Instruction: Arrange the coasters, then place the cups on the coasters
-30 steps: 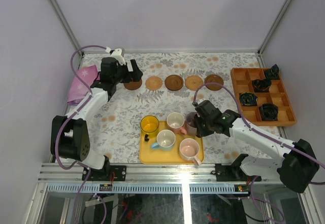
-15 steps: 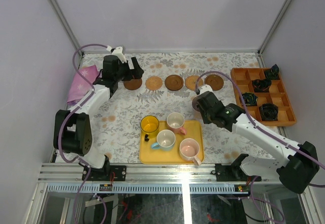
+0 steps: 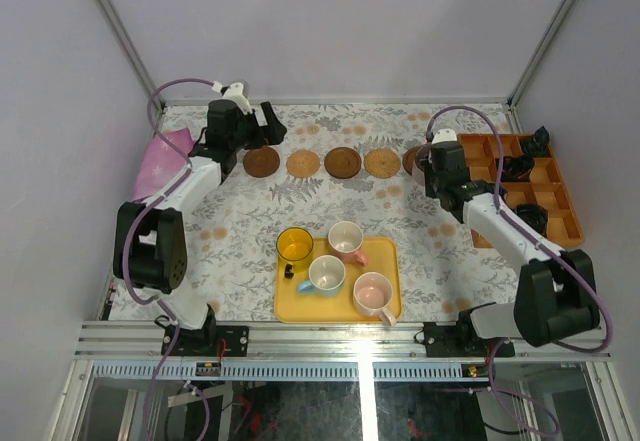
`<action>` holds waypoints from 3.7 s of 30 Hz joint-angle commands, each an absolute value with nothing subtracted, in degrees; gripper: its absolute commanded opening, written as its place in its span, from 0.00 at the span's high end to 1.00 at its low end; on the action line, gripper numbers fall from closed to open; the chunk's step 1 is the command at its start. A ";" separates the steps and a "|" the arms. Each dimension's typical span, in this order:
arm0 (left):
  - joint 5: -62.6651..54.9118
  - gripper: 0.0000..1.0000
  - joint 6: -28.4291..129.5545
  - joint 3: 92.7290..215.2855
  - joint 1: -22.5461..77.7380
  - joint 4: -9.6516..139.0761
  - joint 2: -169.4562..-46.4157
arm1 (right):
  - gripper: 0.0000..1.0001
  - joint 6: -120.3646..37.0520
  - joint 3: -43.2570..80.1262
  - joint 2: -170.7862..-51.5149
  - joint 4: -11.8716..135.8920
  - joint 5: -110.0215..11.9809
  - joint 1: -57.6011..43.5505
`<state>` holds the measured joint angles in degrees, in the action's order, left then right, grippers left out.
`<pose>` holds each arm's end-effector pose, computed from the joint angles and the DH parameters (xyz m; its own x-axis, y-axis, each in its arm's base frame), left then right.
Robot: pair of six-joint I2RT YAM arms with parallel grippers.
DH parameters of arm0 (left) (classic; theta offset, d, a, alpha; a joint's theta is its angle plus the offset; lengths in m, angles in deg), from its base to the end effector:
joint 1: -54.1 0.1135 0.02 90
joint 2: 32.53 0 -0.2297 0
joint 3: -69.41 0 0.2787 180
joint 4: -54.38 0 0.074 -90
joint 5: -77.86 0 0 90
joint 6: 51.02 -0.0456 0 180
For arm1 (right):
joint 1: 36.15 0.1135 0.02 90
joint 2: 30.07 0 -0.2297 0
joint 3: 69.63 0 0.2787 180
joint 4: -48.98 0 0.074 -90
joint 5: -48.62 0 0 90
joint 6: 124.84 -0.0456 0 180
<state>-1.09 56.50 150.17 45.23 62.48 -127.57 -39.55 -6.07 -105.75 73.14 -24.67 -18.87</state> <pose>0.4137 -0.0734 0.2284 -0.4570 -0.2277 -0.8598 0.1981 0.9164 -0.3480 0.3195 0.0857 0.2079 -0.5683 -0.0944 -0.8174 -0.0166 0.9945 -0.1034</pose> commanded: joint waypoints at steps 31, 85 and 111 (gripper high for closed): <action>-3.16 0.00 56.78 158.61 45.48 60.34 -134.81 | 1.00 -35.52 12.11 -129.26 55.41 -34.05 -28.13; -2.26 0.00 57.37 158.97 45.48 60.45 -135.58 | 0.92 -37.91 13.48 -129.65 65.59 -32.81 -28.16; -1.64 0.00 57.59 157.75 45.46 60.46 -134.35 | 0.39 -40.39 12.44 -119.42 70.14 -33.93 -27.63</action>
<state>-2.09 57.33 157.12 45.23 62.59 -135.25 -38.79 11.20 -126.69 69.88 -33.96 -27.97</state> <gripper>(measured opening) 0.995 0.603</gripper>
